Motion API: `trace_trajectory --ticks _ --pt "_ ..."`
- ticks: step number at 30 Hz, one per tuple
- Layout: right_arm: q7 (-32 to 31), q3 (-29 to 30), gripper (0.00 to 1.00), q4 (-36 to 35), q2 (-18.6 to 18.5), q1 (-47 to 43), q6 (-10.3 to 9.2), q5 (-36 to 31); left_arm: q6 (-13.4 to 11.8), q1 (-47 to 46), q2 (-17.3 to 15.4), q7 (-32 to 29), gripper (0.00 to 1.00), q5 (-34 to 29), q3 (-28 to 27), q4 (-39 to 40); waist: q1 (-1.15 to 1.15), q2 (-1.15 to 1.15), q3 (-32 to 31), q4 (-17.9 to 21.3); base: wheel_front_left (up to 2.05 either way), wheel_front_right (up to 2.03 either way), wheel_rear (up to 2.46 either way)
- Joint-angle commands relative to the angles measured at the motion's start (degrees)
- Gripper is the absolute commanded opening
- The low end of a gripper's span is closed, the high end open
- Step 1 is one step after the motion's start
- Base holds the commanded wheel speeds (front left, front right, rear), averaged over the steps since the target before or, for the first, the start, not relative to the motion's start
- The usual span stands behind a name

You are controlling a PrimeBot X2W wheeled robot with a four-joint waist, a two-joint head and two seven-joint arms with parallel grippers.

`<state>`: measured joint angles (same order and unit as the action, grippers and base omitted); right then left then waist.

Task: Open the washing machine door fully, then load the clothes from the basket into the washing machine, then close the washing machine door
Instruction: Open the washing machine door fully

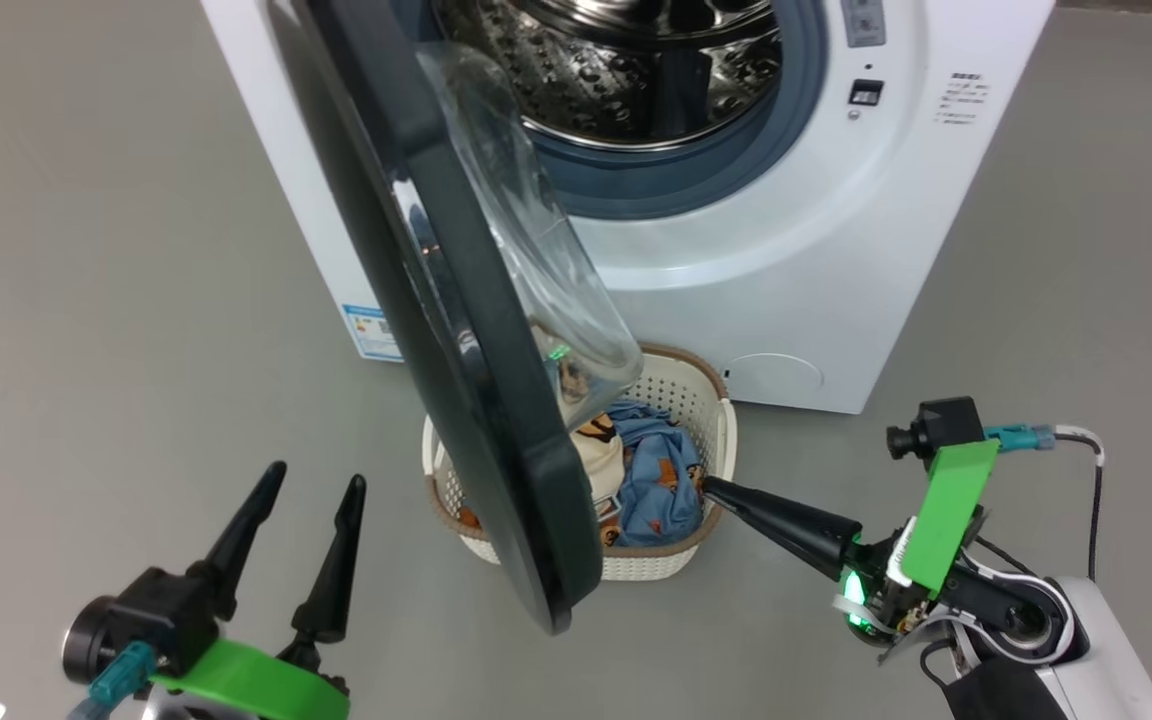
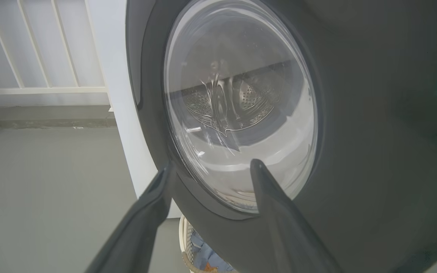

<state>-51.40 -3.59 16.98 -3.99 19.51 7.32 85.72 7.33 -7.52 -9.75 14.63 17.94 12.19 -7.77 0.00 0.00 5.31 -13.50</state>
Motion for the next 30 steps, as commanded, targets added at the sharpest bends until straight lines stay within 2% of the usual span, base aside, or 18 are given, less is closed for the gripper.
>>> trace_trajectory --ticks 1,7,8,9,10,11,19,24,30 --pt "0.7 -0.54 0.0 -2.52 0.37 -0.36 0.17 -0.29 0.15 -0.41 -1.58 0.37 1.0 -0.43 -2.57 1.53 0.0 0.0 -0.7 1.28 0.0 0.0 0.0" --pt "2.98 1.06 0.0 -6.09 0.45 -4.54 0.17 -2.59 0.15 1.07 -1.88 0.37 1.0 -0.51 -3.41 1.65 0.0 0.0 -1.67 3.59 0.0 0.0 0.0" --pt "3.7 1.34 0.2 -6.59 0.48 -4.9 0.17 -3.22 0.15 1.32 -1.9 0.37 1.0 -0.54 -3.62 1.69 0.0 0.0 -1.76 3.91 0.0 0.0 0.0" --pt "4.26 1.44 0.34 -7.11 0.5 -5.21 0.17 -3.87 0.15 1.54 -1.92 0.37 1.0 -0.54 -3.83 1.76 0.0 0.0 -1.84 4.2 0.0 0.0 0.0" --pt "4.72 1.54 0.57 -7.68 0.54 -5.49 0.17 -4.32 0.15 1.72 -1.93 0.37 1.0 -0.53 -4.02 1.82 0.0 0.0 -1.89 4.43 0.0 0.0 0.0" --pt "5.64 1.89 1.0 -8.39 0.58 -5.71 0.17 -4.79 0.15 1.85 -1.94 0.37 1.0 -0.52 -4.13 1.85 0.0 0.0 -1.92 4.61 0.0 0.0 0.0" --pt "16.24 3.6 1.0 -12.2 0.77 -5.74 0.17 -12.49 0.15 1.83 -2.0 0.37 1.0 -0.49 -4.4 1.88 0.0 0.0 -2.22 5.56 0.0 0.0 0.0" --pt "19.64 3.25 1.0 -13.1 0.78 -5.55 0.17 -14.44 0.15 1.72 -1.98 0.37 1.0 -0.5 -4.42 1.95 0.0 0.0 -2.2 5.75 0.0 0.0 0.0" --pt "28.09 1.07 1.0 -15.26 -1.5 -4.57 0.17 -21.79 0.15 1.54 -1.97 0.37 1.0 -0.36 -4.42 2.12 0.0 0.0 -1.95 5.72 0.0 0.0 0.0"
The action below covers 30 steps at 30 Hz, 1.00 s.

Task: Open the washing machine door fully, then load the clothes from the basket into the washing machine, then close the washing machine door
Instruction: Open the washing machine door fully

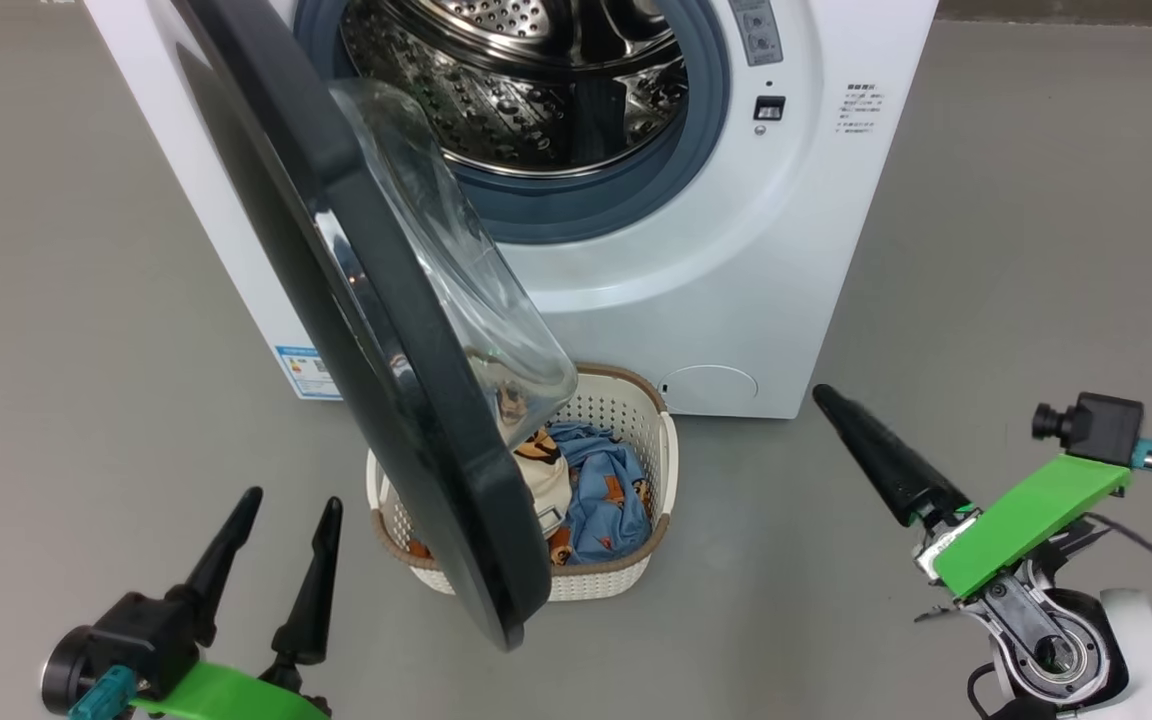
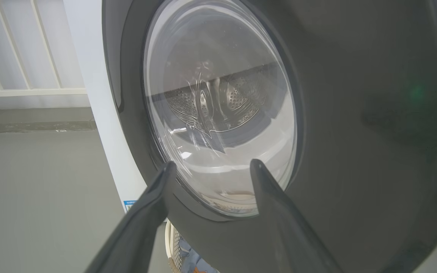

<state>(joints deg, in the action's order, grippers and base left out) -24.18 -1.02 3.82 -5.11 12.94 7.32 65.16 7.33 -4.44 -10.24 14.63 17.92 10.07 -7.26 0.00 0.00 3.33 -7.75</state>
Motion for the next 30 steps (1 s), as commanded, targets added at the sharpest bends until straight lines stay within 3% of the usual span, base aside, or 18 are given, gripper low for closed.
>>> trace_trajectory --ticks 1,12,18,22,30 --pt "2.72 -1.97 1.0 -2.29 -1.0 2.14 0.17 -2.67 0.15 -1.59 -1.46 0.37 1.0 -0.34 -2.29 1.59 0.0 0.0 0.05 -0.07 0.0 0.0 0.0" --pt "23.82 -9.04 1.0 -0.73 -7.98 2.93 0.17 -18.26 0.15 -1.8 -1.15 0.37 1.0 -0.45 -2.69 1.59 0.0 0.0 0.02 -0.13 0.0 0.0 0.0" --pt "31.91 -12.23 1.0 0.94 -11.1 0.53 0.17 -27.79 0.15 -1.07 -1.0 0.37 1.0 -0.59 -3.44 1.81 0.0 0.0 -0.35 0.53 0.0 0.0 0.0" --pt "35.12 -12.56 1.0 1.85 -11.48 -2.04 0.17 -32.87 0.15 -0.45 -0.95 0.37 1.0 -0.75 -4.2 2.07 0.0 0.0 -0.56 1.27 0.0 0.0 0.0" --pt "38.15 -9.56 1.0 1.92 -8.34 -7.97 0.17 -38.52 0.15 0.51 -0.42 0.37 1.0 -1.17 -5.56 2.7 0.0 0.0 -0.88 2.75 0.0 0.0 0.0"
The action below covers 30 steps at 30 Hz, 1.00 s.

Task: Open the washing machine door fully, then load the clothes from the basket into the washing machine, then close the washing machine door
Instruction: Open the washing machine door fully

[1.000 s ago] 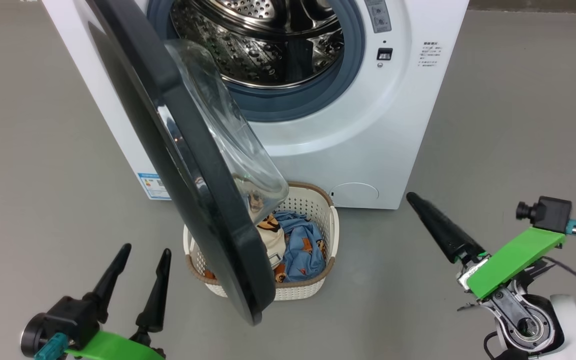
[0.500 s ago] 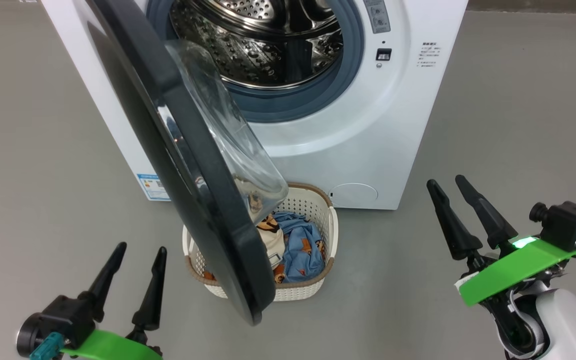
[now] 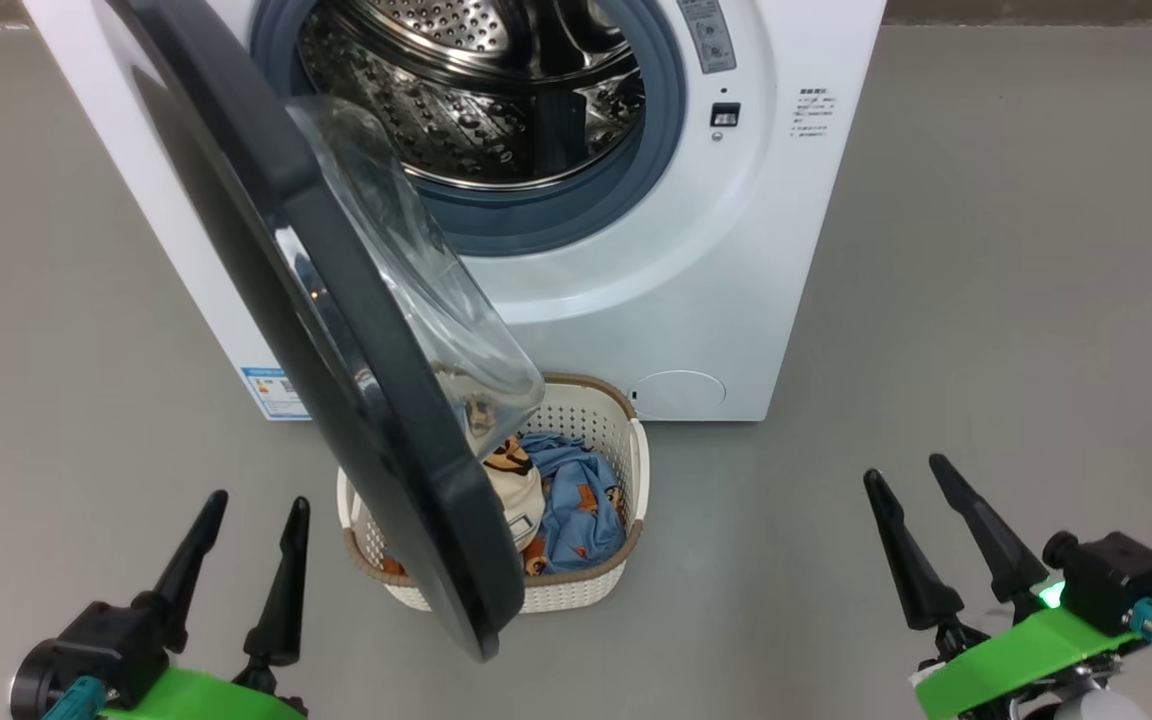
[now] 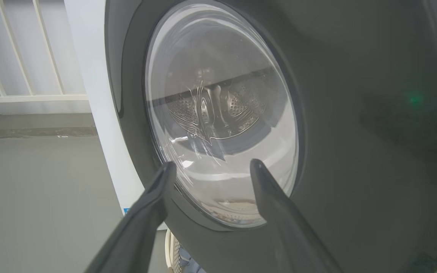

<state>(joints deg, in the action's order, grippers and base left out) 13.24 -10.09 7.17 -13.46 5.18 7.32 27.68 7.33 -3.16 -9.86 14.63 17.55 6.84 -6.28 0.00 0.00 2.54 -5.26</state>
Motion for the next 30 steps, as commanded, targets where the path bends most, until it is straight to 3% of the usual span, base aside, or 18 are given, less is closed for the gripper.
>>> trace_trajectory --ticks 1,13,30 --pt "0.97 0.23 1.0 -1.41 0.44 -0.77 0.17 -2.11 0.15 -0.6 -0.7 0.37 1.0 -0.82 -2.43 1.75 0.0 0.0 -0.17 0.43 0.0 0.0 0.0" --pt "1.72 4.79 1.0 -2.5 4.47 -6.46 0.17 -14.6 0.15 1.61 0.23 0.37 1.0 -1.7 -3.34 1.55 0.0 0.0 -1.88 0.78 0.0 0.0 0.0" --pt "1.75 12.18 1.0 -5.57 9.4 -9.08 0.17 -24.05 0.15 4.76 1.89 0.37 1.0 -2.59 -5.2 0.99 0.0 0.0 -3.07 0.59 0.0 0.0 0.0"
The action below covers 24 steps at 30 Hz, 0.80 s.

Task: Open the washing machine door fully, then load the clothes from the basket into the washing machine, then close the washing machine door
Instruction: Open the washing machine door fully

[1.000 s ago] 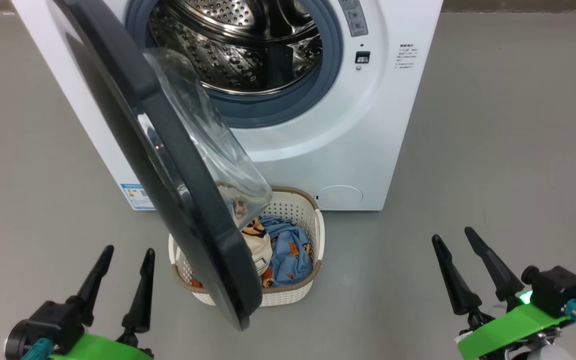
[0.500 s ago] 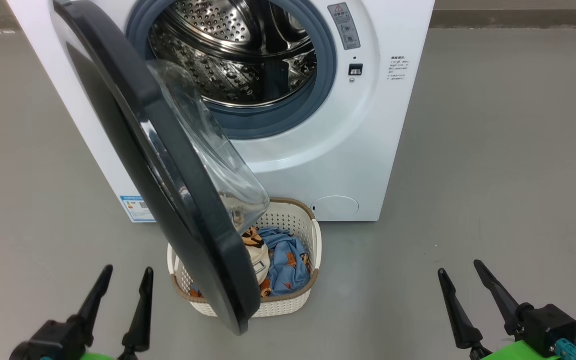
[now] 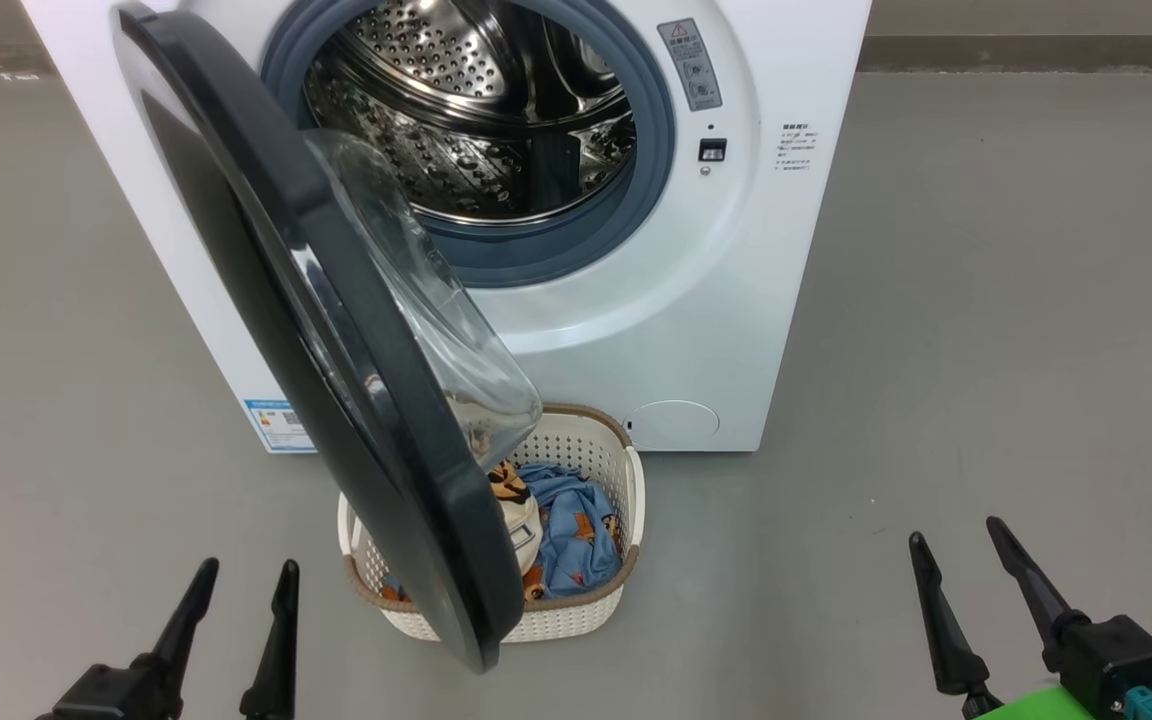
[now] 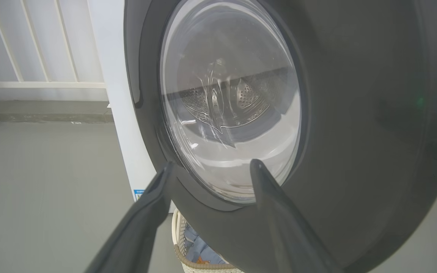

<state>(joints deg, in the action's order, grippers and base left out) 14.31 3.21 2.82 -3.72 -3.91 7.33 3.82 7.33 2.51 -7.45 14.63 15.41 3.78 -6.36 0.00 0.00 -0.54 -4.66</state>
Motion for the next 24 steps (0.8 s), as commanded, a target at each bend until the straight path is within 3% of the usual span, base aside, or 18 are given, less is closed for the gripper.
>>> trace_trajectory --ticks 1,24 --pt "0.68 -1.06 1.0 -1.02 -0.22 0.02 0.16 -0.31 0.15 -0.85 -0.42 0.37 1.0 -0.45 -2.28 0.93 0.0 0.0 0.02 -0.03 0.0 0.0 0.0" --pt "0.69 -1.61 1.0 0.93 0.63 1.07 0.16 -1.63 0.15 -0.78 0.88 0.37 1.0 -1.29 -3.07 -0.49 0.0 0.0 0.2 -0.05 0.0 0.0 0.0"
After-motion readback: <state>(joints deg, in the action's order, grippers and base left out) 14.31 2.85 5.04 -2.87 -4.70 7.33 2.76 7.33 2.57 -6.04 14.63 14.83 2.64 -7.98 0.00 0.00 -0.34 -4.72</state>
